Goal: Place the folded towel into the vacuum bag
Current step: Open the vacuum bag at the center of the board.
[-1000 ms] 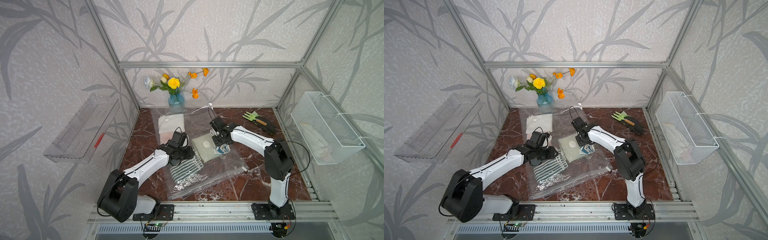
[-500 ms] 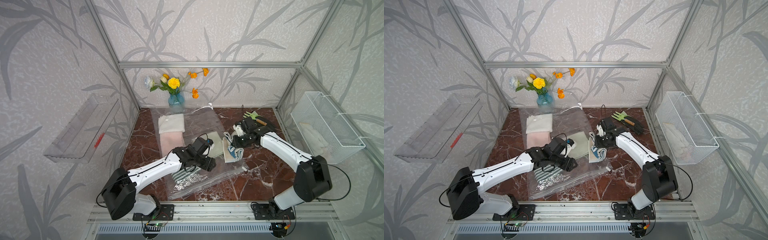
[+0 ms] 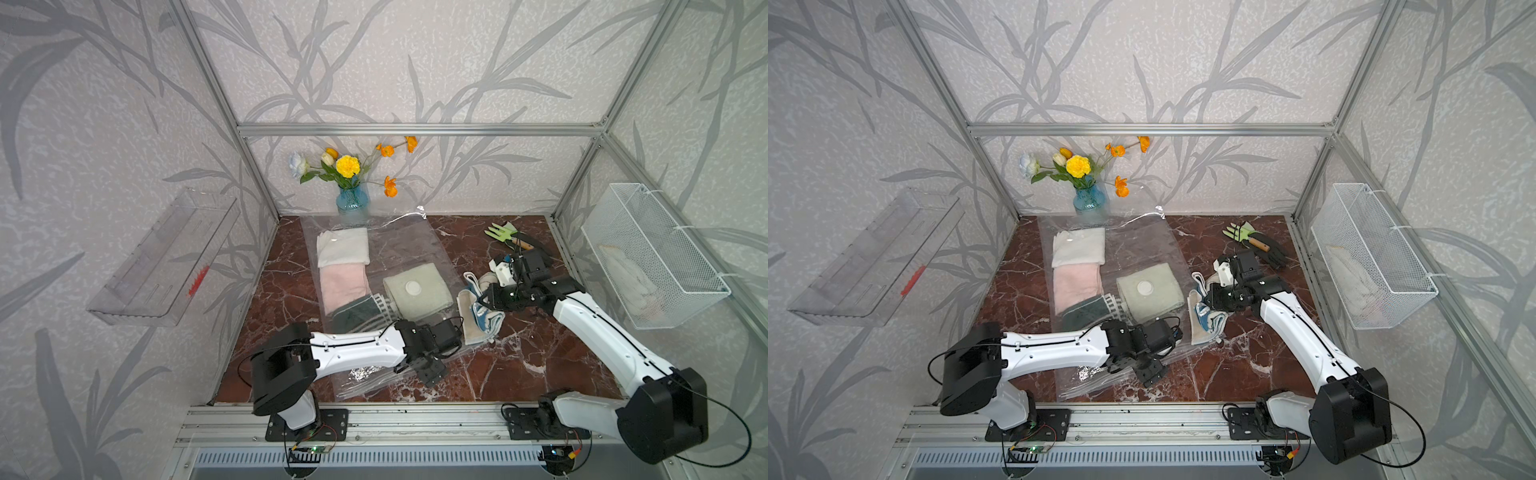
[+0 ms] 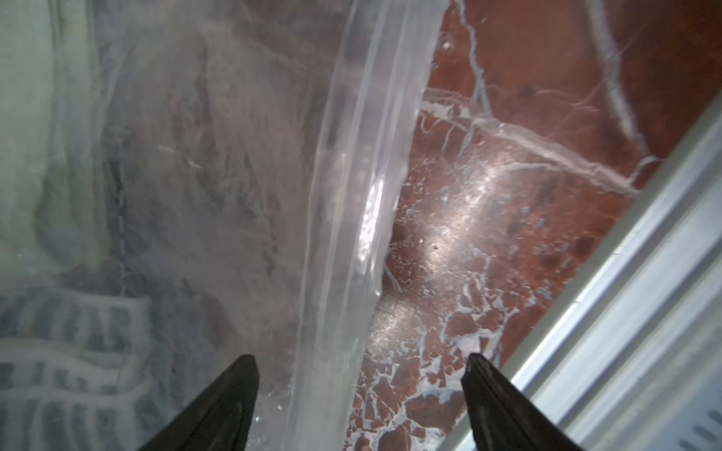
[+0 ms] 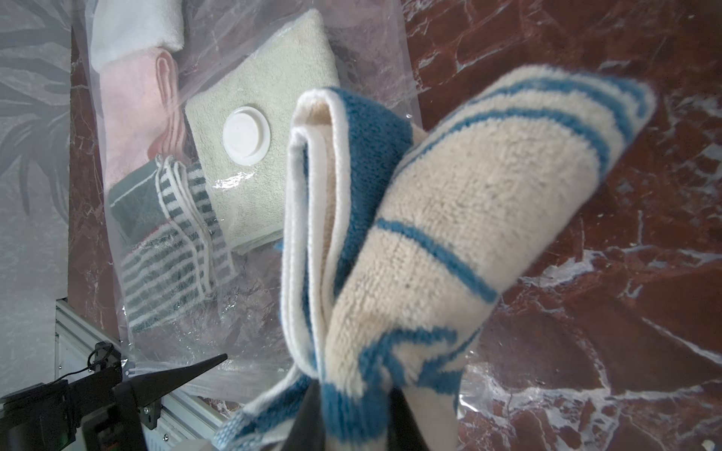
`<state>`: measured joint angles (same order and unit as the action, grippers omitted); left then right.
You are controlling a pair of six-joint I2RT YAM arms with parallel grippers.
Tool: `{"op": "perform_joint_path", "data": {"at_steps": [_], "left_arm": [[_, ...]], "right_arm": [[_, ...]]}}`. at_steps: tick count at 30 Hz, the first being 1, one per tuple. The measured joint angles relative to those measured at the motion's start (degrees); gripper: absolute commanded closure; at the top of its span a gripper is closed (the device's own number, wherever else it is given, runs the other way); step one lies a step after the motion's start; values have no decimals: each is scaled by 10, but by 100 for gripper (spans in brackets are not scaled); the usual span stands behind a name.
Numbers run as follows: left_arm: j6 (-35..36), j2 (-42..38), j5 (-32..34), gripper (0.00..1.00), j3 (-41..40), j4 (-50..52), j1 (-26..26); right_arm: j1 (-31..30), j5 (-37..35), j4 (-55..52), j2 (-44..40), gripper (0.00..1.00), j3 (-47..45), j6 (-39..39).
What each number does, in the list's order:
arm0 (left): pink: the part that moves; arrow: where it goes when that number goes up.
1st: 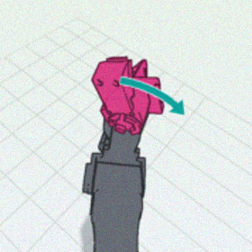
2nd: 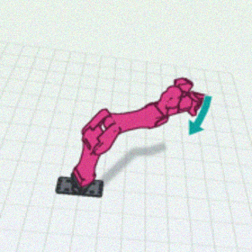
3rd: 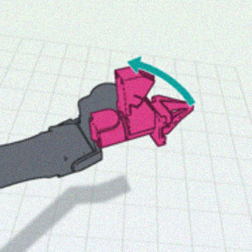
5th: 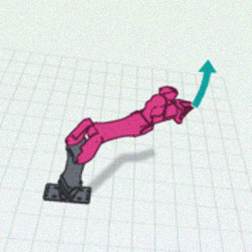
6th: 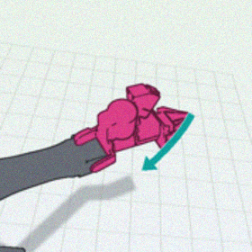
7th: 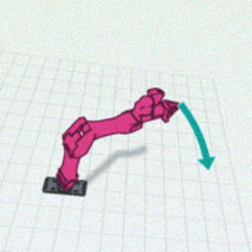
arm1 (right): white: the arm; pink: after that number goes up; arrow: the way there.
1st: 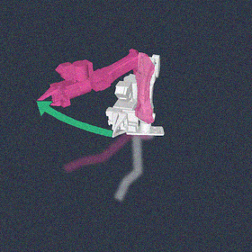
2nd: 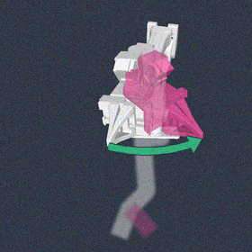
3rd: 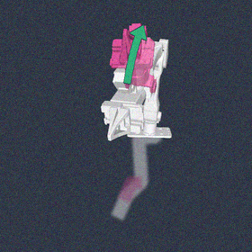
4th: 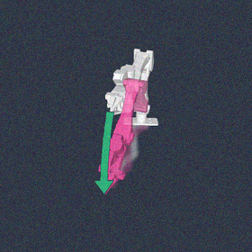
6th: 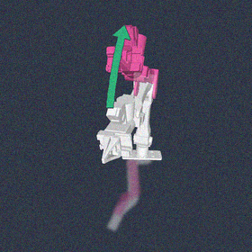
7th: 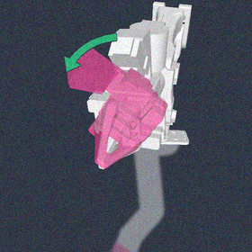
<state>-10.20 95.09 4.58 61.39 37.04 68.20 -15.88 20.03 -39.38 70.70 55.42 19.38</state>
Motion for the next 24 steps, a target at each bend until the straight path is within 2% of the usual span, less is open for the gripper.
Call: {"op": "perform_joint_path", "data": {"at_steps": [4, 6, 8, 9, 12, 16, 20, 24], "left_arm": [[-5, 36, 111, 47, 7, 14, 3], [-10, 40, 158, 70, 7, 18, 2], [-12, 39, 185, 88, 7, 15, -2], [-12, 38, 192, 94, 8, 12, -5], [-14, 31, 182, 99, 20, 5, -25], [-30, 27, 133, 99, 72, 2, -92], [-50, 25, 90, 99, 117, -11, -147], [-66, 19, 60, 98, 134, -11, -162]], "right_arm": [[0, 7, -9, -23, 100, 0, 0], [0, 9, -18, -38, 100, 0, -1], [1, 11, -28, -54, 100, 0, -5], [1, 12, -33, -62, 100, 0, -7], [1, 19, -58, -87, 100, 0, -12], [-14, 20, -93, -135, 100, -8, -12], [-63, 10, -130, -187, 100, -23, -12], [-140, 15, -137, -217, 100, -40, -11]]}}
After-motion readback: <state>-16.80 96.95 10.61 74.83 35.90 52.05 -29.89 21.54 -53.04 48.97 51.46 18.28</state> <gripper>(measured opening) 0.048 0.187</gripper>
